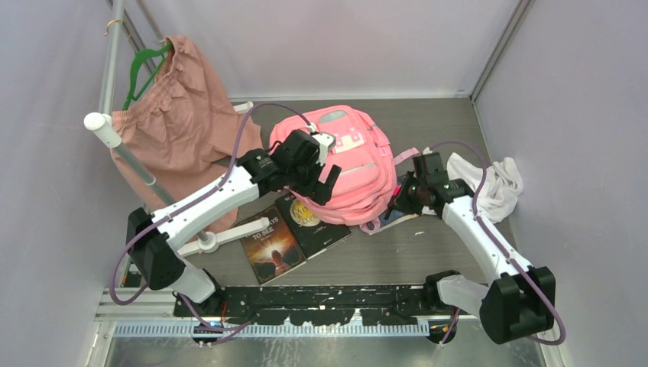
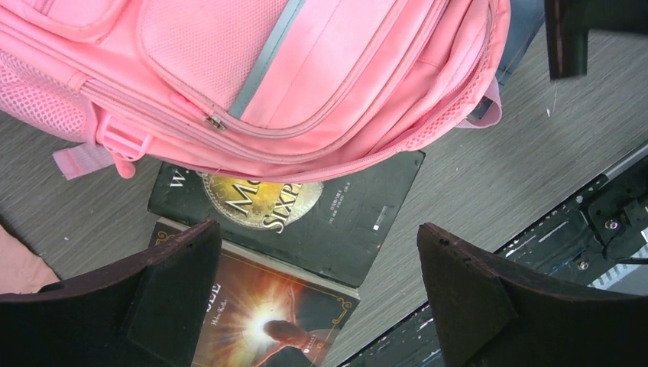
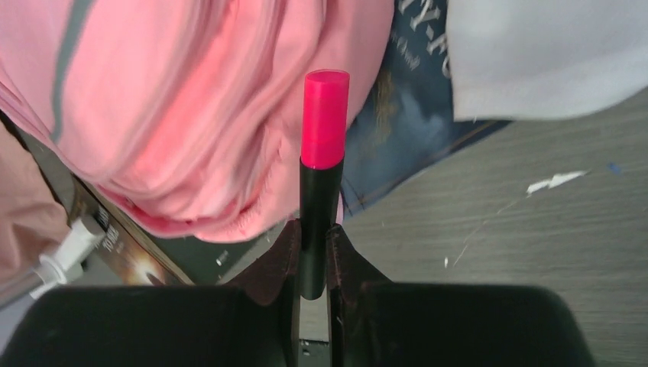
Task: Pack the student bag
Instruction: Place the stationery at the center of the board, then place the stationery in the student bag.
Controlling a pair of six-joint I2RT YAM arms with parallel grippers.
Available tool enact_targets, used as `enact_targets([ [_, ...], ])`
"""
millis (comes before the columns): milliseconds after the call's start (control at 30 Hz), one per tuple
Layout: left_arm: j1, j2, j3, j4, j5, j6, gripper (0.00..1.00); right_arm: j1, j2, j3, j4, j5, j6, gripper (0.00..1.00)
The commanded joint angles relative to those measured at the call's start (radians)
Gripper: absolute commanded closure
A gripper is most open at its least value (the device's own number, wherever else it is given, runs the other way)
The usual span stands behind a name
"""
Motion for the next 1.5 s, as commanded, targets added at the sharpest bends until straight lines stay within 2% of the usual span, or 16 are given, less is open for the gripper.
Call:
enact_targets([
  [0, 0.000, 0.000, 0.046, 0.014, 0.032, 0.024, 0.00, 0.085, -0.106, -0.096, 0.019, 0.015, 0.135, 0.95],
  [67, 0.000, -0.003, 0.038, 0.024, 0.036, 0.020, 0.00, 0.116, -0.126, -0.165, 0.035, 0.069, 0.190, 0.91],
  [200, 0.000, 0.001, 0.026, 0.035, 0.070, 0.009, 0.00, 0.143, -0.119, -0.233, 0.074, 0.083, 0.265, 0.85],
  [333, 0.000, 0.013, 0.021, 0.027, 0.097, 0.009, 0.00, 0.157, -0.093, -0.271, 0.101, 0.072, 0.280, 0.67],
  [433, 0.000, 0.031, 0.028, 0.007, 0.125, 0.011, 0.01, 0.168, -0.050, -0.287, 0.109, 0.076, 0.276, 0.58],
  [567, 0.000, 0.042, 0.025, 0.003, 0.155, 0.018, 0.01, 0.186, 0.010, -0.293, 0.120, 0.082, 0.263, 0.53],
  [733, 0.000, 0.050, 0.028, 0.006, 0.159, 0.027, 0.01, 0.234, 0.060, -0.287, 0.108, 0.202, 0.282, 0.53],
  [933, 0.000, 0.069, 0.042, -0.002, 0.165, 0.029, 0.01, 0.237, 0.076, -0.343, 0.160, 0.248, 0.345, 0.53],
  [1067, 0.000, 0.074, 0.047, -0.008, 0.164, 0.031, 0.01, 0.239, 0.074, -0.343, 0.100, 0.315, 0.388, 0.37],
  [1300, 0.000, 0.072, 0.039, -0.006, 0.154, 0.031, 0.01, 0.283, 0.001, -0.337, 0.007, 0.394, 0.501, 0.47],
  [1367, -0.001, 0.077, 0.041, -0.006, 0.159, 0.028, 0.01, 0.291, 0.015, -0.325, 0.000, 0.399, 0.493, 0.56],
  [1467, 0.000, 0.080, 0.043, -0.005, 0.171, 0.024, 0.01, 0.337, 0.060, -0.281, -0.040, 0.446, 0.505, 0.58],
])
